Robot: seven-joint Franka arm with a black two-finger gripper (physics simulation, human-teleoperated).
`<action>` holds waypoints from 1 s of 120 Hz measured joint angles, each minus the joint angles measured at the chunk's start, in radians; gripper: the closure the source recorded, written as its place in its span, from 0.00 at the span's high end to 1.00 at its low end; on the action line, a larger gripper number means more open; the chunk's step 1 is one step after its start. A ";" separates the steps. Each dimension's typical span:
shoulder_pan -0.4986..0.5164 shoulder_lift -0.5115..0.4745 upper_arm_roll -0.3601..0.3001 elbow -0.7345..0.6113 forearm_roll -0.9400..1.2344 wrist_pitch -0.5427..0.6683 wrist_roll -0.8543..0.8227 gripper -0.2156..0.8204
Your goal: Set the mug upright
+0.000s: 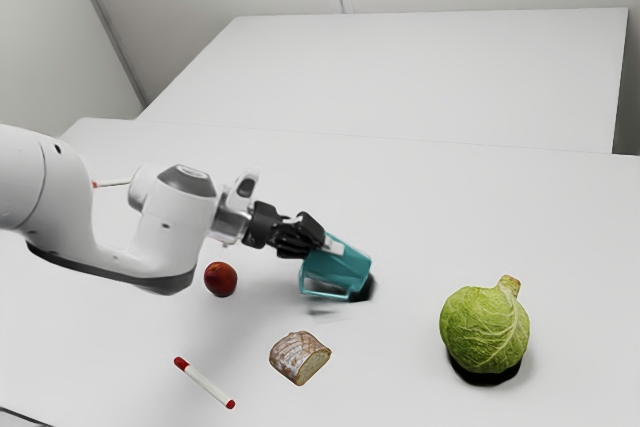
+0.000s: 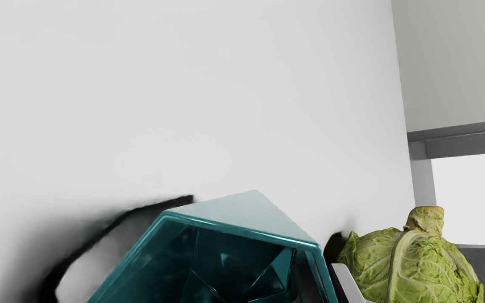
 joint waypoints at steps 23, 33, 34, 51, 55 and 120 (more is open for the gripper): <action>-0.017 -0.068 0.002 -0.005 0.013 0.007 0.025 0.06; -0.019 -0.080 0.003 0.004 0.060 0.008 0.031 0.06; -0.019 -0.081 0.003 0.005 0.065 0.009 0.032 0.06; -0.007 -0.101 0.003 0.045 0.230 0.009 0.006 0.06; -0.006 -0.105 0.003 0.058 0.285 0.008 -0.008 0.06; 0.004 -0.105 0.003 0.214 1.244 -0.138 -0.409 0.04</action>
